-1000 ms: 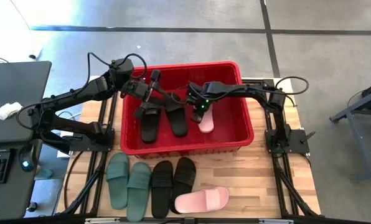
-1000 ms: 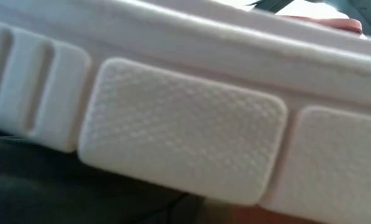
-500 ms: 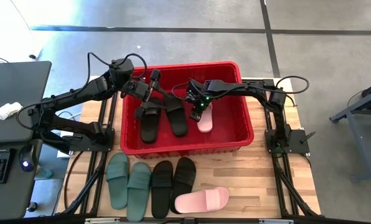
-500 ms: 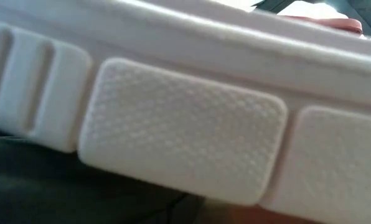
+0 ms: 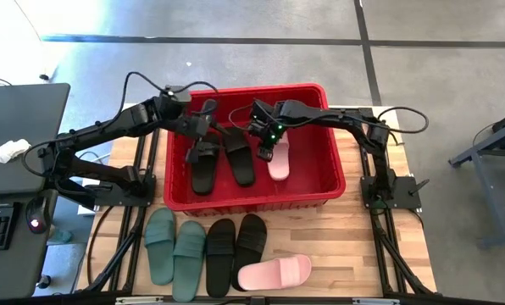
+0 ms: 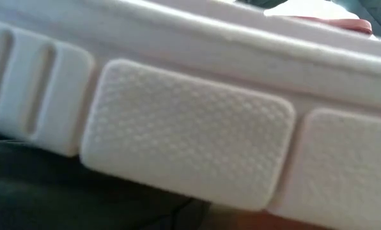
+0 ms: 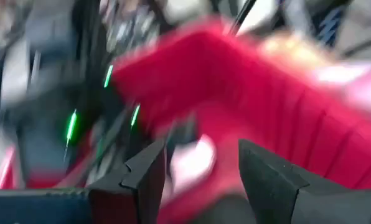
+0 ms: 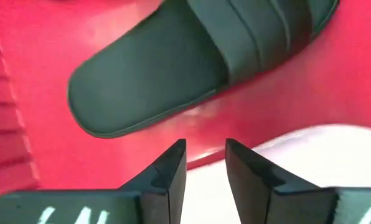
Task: Pick and place slides into bin
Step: Adjust the black slipper in the red bin
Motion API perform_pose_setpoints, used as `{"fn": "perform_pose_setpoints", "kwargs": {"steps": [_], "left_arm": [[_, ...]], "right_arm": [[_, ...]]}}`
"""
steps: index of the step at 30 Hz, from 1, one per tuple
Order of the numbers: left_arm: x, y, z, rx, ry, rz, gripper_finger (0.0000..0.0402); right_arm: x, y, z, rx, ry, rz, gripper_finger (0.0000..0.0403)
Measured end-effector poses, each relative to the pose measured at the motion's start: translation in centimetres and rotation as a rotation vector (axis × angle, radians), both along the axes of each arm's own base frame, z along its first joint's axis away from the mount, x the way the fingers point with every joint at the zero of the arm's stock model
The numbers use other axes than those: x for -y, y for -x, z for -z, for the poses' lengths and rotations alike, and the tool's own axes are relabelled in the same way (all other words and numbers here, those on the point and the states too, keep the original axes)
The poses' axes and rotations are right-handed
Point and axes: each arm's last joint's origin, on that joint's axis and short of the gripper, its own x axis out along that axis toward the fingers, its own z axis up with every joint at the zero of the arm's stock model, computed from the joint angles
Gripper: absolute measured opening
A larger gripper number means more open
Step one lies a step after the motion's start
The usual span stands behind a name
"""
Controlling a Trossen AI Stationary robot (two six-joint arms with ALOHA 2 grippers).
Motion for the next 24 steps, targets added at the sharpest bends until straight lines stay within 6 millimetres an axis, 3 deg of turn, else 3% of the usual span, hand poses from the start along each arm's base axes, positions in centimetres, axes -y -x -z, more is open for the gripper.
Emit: {"fn": "perform_pose_setpoints", "kwargs": {"steps": [4, 8, 13, 24], "left_arm": [[-0.2, 0.6, 1.0, -0.15, -0.056, -0.137, 0.0182], [-0.3, 0.8, 1.2, -0.188, -0.074, -0.18, 0.0182], [-0.3, 0.8, 1.3, -0.2, -0.081, -0.198, 0.0182], [-0.3, 0.9, 1.4, -0.211, -0.072, -0.199, 0.0182]], "right_arm": [[-0.9, -0.5, -0.2, 0.024, 0.076, -0.153, 0.0099], [-1.5, -1.3, 1.0, 0.104, 0.173, -0.286, 0.0099], [-1.1, -2.0, 1.8, 0.154, 0.321, -0.181, 0.0098], [-0.3, -0.3, 5.2, 0.074, 0.265, -0.143, 0.0098]]}}
